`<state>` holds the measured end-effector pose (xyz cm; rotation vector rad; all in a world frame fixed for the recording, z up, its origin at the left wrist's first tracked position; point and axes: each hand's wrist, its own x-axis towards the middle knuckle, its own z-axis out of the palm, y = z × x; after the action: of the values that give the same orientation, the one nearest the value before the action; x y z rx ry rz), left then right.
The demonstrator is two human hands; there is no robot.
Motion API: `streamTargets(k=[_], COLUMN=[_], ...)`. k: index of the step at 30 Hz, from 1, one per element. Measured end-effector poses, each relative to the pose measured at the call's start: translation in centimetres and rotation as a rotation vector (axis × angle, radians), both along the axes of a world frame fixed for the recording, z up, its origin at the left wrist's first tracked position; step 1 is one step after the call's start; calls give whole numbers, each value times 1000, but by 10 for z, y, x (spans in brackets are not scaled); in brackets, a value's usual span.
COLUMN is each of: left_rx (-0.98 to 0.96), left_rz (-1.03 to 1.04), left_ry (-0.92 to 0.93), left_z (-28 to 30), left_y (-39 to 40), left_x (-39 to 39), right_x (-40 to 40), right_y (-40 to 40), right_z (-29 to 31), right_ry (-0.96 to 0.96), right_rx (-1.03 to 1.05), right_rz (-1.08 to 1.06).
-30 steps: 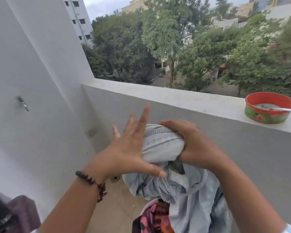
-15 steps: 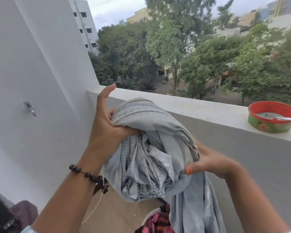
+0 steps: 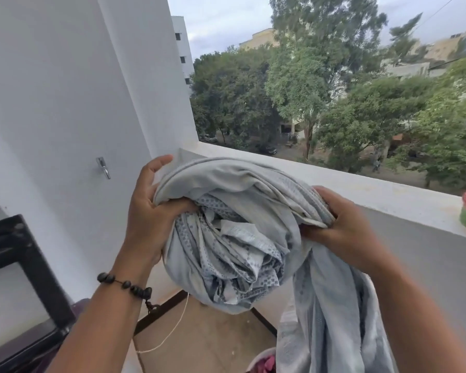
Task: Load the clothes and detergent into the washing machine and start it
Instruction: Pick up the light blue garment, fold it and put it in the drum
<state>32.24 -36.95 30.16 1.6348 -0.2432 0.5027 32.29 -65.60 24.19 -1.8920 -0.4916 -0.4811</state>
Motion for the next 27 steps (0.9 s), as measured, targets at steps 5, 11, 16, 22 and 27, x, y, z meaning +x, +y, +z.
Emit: streamTargets(k=[5, 11, 16, 22, 27], left_rx=[66, 167, -227, -268, -366], left_rz=[71, 198, 265, 353, 436], left_ry=[-58, -102, -51, -104, -93], left_z=[3, 3, 1, 5, -3], left_y=[49, 102, 152, 192, 236], left_x=[-19, -56, -85, -132, -161], right_x=[-4, -26, -45, -64, -97], right_y=[26, 80, 158, 211, 274], right_z=[20, 37, 11, -36, -61], right_ry=[102, -40, 76, 331, 469], right_rx=[-108, 92, 110, -20, 180], right_rz=[154, 141, 409, 689, 653])
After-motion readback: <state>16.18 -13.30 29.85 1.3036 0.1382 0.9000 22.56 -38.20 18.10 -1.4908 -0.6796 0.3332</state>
